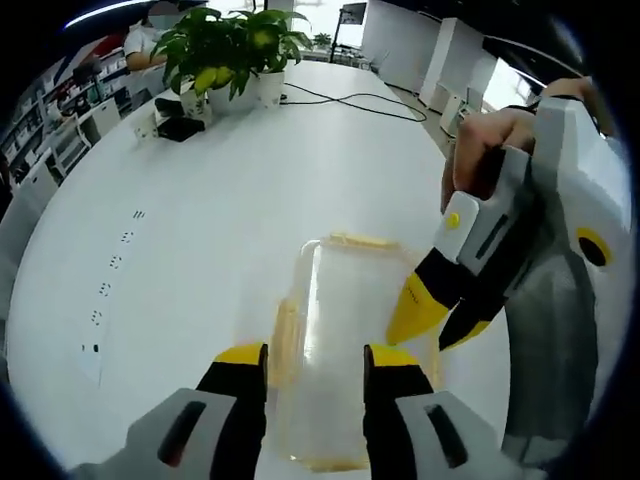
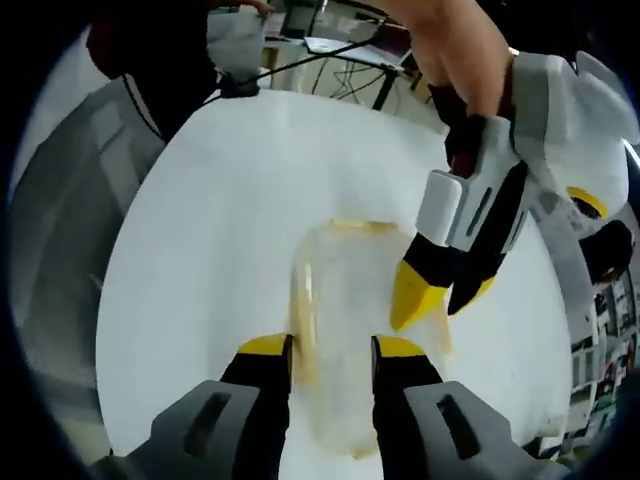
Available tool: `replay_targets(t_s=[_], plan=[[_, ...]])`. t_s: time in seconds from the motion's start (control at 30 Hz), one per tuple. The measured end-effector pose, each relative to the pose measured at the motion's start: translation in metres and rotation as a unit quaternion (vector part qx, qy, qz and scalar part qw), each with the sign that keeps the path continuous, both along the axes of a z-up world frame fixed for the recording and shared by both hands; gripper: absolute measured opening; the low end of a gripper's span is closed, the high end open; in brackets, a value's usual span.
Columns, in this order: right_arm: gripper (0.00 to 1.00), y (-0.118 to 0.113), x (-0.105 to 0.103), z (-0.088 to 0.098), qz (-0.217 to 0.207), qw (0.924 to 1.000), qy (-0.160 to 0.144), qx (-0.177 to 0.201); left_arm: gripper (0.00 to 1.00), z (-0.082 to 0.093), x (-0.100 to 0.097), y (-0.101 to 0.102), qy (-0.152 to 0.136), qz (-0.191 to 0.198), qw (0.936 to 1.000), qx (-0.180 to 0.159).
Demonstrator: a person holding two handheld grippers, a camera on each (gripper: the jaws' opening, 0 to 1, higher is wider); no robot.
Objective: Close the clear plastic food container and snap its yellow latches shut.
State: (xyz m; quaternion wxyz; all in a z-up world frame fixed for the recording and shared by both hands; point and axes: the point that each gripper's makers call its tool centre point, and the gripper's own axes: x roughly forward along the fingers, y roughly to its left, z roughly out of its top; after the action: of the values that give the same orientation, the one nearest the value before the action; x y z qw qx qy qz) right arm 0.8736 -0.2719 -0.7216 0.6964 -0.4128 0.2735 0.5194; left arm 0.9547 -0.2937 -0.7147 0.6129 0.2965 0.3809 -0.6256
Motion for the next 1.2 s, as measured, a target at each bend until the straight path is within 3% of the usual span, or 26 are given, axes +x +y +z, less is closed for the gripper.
replay_targets(t_s=[0.27,1.0,1.07,1.2], plan=[[0.31,0.001,0.000,-0.005,0.012,0.9986,-0.050,-0.017,0.31,-0.001,-0.003,-0.002,0.022,-0.033,0.9992,0.009],[0.30,0.001,0.002,-0.006,0.005,0.9965,-0.080,-0.026,0.32,-0.007,-0.010,-0.005,0.098,-0.039,0.9931,0.050],[0.29,0.001,0.001,-0.006,0.006,0.9963,-0.082,-0.026,0.34,-0.009,-0.019,-0.002,0.127,-0.016,0.9905,0.051],[0.28,0.001,0.001,-0.006,0.010,0.9958,-0.087,-0.028,0.36,-0.009,-0.019,-0.005,0.121,-0.033,0.9910,0.046]])
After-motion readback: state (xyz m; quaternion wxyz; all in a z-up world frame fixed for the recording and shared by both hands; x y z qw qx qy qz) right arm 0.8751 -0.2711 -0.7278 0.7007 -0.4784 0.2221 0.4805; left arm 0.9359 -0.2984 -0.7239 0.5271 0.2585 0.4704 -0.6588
